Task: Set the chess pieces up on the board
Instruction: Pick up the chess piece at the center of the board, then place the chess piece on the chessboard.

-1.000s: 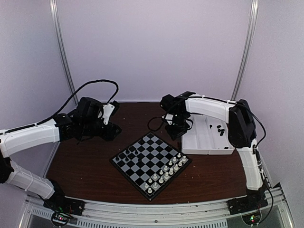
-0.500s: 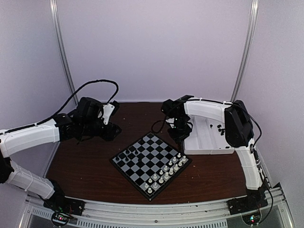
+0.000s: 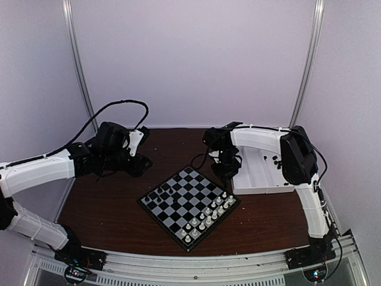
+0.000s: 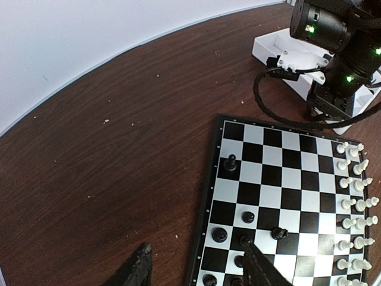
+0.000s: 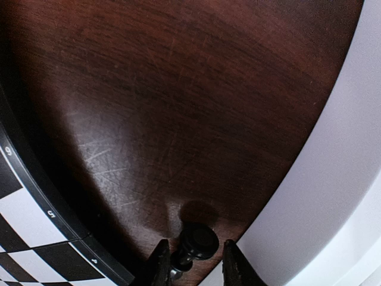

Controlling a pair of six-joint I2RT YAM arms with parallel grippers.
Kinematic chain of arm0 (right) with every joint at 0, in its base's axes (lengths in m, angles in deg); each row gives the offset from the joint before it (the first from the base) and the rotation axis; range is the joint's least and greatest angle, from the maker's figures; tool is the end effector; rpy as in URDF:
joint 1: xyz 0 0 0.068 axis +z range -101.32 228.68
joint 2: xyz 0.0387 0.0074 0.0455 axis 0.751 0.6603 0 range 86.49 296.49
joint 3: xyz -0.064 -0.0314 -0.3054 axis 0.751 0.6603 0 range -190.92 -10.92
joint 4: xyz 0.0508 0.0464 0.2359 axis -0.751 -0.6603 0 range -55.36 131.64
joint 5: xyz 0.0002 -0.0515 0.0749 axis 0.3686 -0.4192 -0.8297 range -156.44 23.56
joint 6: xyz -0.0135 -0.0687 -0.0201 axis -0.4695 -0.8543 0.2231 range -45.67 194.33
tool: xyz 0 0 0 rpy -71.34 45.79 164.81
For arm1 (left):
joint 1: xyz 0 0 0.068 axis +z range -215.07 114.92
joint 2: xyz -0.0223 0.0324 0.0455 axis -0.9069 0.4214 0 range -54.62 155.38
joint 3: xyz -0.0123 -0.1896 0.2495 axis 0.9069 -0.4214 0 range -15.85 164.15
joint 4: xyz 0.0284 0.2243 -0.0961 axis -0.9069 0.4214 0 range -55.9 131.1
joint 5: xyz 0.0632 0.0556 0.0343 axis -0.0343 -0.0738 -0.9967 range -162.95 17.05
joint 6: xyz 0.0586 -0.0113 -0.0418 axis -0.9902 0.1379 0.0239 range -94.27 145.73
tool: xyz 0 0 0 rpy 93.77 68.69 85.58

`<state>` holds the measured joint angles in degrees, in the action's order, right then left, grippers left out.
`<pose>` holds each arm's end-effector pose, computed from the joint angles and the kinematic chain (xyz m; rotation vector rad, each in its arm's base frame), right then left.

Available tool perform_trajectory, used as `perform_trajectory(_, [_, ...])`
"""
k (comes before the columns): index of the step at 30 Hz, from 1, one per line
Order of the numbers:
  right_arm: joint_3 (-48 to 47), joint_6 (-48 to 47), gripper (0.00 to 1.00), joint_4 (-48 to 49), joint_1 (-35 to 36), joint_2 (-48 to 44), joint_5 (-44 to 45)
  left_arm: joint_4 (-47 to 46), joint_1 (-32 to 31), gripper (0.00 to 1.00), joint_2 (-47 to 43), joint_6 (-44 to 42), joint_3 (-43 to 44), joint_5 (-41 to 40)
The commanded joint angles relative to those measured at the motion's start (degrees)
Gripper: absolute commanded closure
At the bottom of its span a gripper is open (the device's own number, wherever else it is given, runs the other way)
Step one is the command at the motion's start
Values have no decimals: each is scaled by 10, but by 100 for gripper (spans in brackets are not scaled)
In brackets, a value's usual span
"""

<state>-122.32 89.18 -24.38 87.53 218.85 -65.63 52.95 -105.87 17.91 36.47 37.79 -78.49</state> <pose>0.3647 0.2928 0.1797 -0.6415 3.0207 0.0171 0.2080 -0.1717 0.3060 0.5325 2.1896 -0.3823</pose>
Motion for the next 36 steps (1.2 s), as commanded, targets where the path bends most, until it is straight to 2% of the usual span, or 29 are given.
perform_trajectory(1, [23,5,70,7,-5,14,-18,-29,5,48,-2,-6,4,1])
perform_trajectory(5, [24,5,72,19,-6,16,-33,-28,5,48,-2,-7,3,0])
perform_trajectory(7, [21,5,77,24,-8,16,-32,-28,5,48,-2,-7,4,0])
perform_trajectory(12, [18,5,82,48,-15,-11,-30,-28,5,48,-1,-6,6,2])
perform_trajectory(20, [36,6,87,110,-21,-99,-31,-47,5,48,15,17,16,43])
perform_trajectory(28, [96,42,88,210,-25,-195,-89,-78,4,48,54,55,45,113])
perform_trajectory(32, [158,117,87,322,-26,-249,-178,-135,-6,48,76,88,47,154])
perform_trajectory(36, [249,239,85,476,-25,-300,-245,-152,-43,41,112,85,82,125])
